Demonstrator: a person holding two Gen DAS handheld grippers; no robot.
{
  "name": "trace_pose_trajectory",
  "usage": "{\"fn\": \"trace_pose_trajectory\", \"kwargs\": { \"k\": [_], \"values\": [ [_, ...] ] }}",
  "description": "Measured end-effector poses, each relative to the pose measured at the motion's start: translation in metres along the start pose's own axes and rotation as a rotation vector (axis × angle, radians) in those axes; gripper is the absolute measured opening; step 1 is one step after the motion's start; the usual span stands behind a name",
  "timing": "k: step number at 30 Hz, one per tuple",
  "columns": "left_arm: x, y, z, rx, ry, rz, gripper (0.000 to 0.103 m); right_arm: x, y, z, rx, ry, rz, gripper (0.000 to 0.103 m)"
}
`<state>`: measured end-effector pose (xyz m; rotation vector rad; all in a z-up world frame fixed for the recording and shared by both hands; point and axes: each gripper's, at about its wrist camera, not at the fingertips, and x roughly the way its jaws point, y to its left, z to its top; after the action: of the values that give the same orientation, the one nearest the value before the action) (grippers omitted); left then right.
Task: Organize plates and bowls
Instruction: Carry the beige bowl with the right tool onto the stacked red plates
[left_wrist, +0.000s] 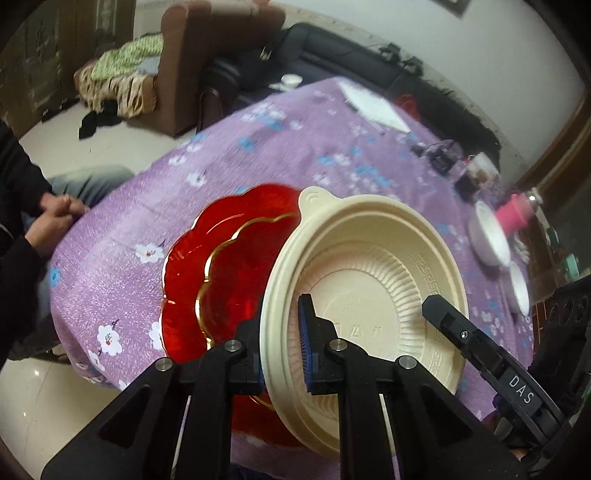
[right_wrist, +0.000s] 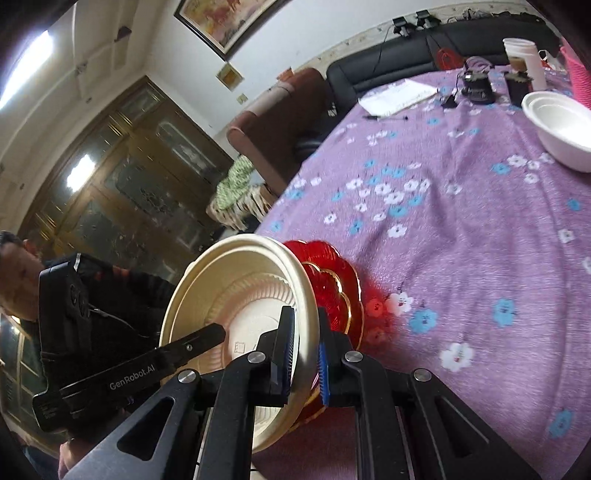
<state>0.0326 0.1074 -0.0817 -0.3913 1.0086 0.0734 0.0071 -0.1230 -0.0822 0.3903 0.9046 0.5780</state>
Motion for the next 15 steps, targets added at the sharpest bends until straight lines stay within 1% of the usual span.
{"fn": "trace_pose_trajectory", "kwargs": {
  "k": [3, 6, 15],
  "values": [
    [0.012, 0.01, -0.002, -0.014, 0.036, -0.005, 0.012, 0.022, -0.001, 0.0, 0.007, 0.03, -0.028, 0.01],
    [0.017, 0.014, -0.002, -0.011, 0.044, -0.005, 0.012, 0.03, -0.002, -0.002, 0.001, 0.04, -0.044, 0.01],
    [0.023, 0.021, 0.003, 0.027, 0.034, 0.033, 0.013, 0.05, 0.007, -0.006, -0.05, 0.04, -0.082, 0.011]
  ]
}}
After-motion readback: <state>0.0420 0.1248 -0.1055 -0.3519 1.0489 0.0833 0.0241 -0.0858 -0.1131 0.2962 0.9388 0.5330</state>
